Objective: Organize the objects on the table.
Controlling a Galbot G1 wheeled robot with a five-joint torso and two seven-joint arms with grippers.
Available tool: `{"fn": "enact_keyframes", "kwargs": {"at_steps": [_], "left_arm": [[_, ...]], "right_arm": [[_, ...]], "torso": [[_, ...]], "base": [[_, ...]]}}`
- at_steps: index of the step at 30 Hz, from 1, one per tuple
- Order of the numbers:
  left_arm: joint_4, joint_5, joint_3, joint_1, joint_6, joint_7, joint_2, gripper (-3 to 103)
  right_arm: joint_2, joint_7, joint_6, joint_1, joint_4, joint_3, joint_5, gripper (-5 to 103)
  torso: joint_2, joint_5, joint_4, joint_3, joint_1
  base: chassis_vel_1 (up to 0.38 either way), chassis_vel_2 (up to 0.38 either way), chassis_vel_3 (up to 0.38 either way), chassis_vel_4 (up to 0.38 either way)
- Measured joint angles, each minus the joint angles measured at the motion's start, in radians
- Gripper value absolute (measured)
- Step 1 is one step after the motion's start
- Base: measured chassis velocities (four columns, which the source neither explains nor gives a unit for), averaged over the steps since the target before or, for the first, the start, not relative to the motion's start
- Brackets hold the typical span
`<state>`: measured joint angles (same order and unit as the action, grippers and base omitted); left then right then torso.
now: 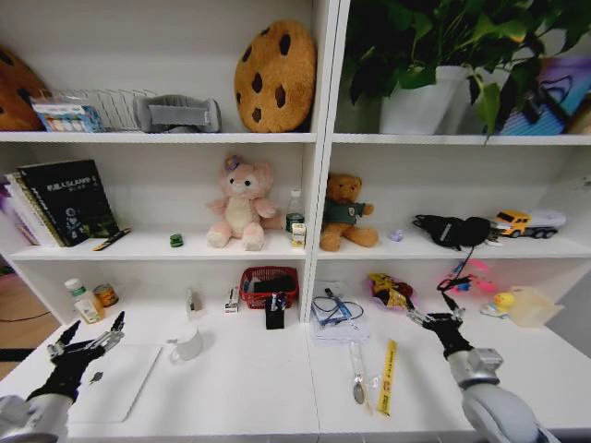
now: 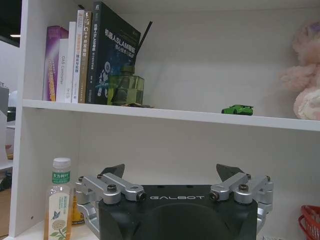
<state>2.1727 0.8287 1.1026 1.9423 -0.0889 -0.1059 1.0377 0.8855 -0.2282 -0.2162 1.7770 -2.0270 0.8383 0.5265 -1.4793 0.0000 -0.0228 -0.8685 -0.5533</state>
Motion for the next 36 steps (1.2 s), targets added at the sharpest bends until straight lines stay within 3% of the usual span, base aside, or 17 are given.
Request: {"fn": "enact_keyframes", "kwargs": {"at_steps": [12, 36], "left_arm": [[0.0, 0.0, 0.0, 0.0, 0.0, 0.0, 0.0, 100], [0.0, 0.0, 0.0, 0.0, 0.0, 0.0, 0.0, 100]], "right_arm": [[0.067, 0.011, -0.077, 0.144, -0.075, 0.069, -0.037, 100], [0.066, 0.018, -0.074, 0.142, -0.069, 0.059, -0.04, 100]], "torso": [[0.0, -0.0001, 0.0, 0.0, 0.0], [0.0, -0.0001, 0.0001, 0.0, 0.0]], "base": [[0.0, 0.0, 0.0, 0.0], [0.0, 0.0, 0.0, 0.0]]}}
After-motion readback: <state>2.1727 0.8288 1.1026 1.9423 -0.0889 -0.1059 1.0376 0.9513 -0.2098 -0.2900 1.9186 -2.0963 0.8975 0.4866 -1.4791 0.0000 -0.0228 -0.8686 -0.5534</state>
